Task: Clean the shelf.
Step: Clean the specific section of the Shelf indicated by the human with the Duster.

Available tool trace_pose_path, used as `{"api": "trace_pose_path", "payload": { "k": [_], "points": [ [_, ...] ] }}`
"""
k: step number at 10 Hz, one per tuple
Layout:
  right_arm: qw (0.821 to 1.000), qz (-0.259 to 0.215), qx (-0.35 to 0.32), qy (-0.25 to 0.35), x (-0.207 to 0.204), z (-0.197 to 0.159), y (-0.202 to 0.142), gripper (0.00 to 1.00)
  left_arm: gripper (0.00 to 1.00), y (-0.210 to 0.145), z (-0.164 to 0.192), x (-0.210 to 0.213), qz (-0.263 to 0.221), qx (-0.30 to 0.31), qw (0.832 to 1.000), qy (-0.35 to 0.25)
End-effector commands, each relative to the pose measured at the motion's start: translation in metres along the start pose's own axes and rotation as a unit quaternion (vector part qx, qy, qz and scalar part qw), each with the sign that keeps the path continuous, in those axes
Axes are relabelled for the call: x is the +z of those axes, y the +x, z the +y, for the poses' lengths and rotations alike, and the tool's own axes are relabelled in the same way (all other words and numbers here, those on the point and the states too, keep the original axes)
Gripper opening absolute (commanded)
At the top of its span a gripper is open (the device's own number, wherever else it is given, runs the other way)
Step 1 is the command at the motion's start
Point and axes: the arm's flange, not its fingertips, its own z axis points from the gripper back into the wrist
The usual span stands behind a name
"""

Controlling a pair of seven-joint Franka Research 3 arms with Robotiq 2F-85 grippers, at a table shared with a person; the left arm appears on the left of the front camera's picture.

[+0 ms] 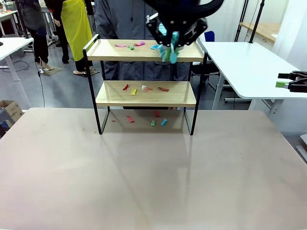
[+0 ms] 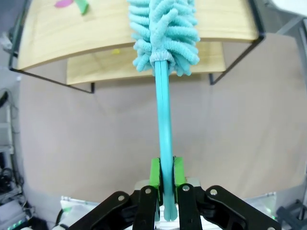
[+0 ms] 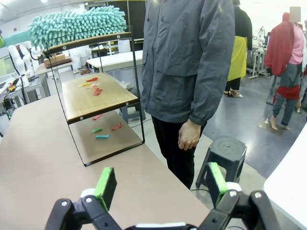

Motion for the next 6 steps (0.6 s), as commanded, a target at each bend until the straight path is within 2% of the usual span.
{"api": "trace_pose_path", "payload": {
  "k": [1,6],
  "points": [
    [1.000,0.002,0.002,-0.001,-0.001,0.000,0.002,1.00,0.13,-0.004,0.031,-0.010,0.031,-0.008,0.999,0.011],
    [1.000,0.002,0.002,-0.001,-0.001,0.000,0.002,1.00,0.13,-0.004,0.117,-0.022,0.045,0.017,0.995,0.086]
  ]
}}
